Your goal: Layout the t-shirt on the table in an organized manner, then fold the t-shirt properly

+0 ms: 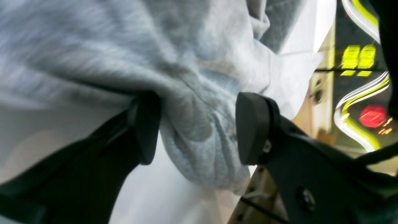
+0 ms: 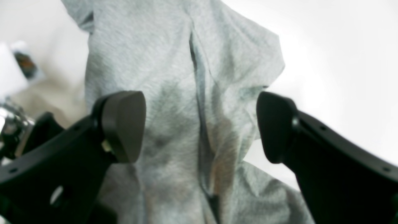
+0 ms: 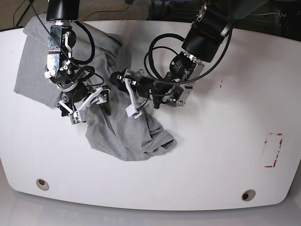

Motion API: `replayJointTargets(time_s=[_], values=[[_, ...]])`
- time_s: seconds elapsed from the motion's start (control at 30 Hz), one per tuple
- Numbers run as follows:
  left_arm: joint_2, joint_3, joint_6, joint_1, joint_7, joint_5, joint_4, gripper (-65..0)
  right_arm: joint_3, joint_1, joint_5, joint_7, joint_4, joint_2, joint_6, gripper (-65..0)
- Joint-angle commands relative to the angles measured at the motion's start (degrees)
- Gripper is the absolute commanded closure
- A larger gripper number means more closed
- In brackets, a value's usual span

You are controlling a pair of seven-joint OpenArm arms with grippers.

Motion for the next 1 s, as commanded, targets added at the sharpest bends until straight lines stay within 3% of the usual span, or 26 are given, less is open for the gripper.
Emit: replayJointTargets(time_s=[0.0,0.33,0.57,0.97], values=[[0.36,1.16,0.47,-0.13,1.61,1.99,-0.12,-34.0,0.31,1.29,0.35,1.64,0.80,0.64,0.15,-52.3],[-0.08,2.22,0.47,-0.22,1.61,1.72,-0.12,-4.6,0.31,5.42,0.27,1.73,-3.07,0.64,0.15,-52.5],[-4.38,2.22,0.29,-0.30,1.61,1.64,-0.12,-4.2,0.31,5.86,0.35,1.73,-3.33,0.91,0.15,-52.5],[-15.55,2.13,-8.94,-3.03,1.61,1.99,-0.12,-4.0,0.22,6.91,0.44,1.64,-4.12,0.73,0.15,-52.5]])
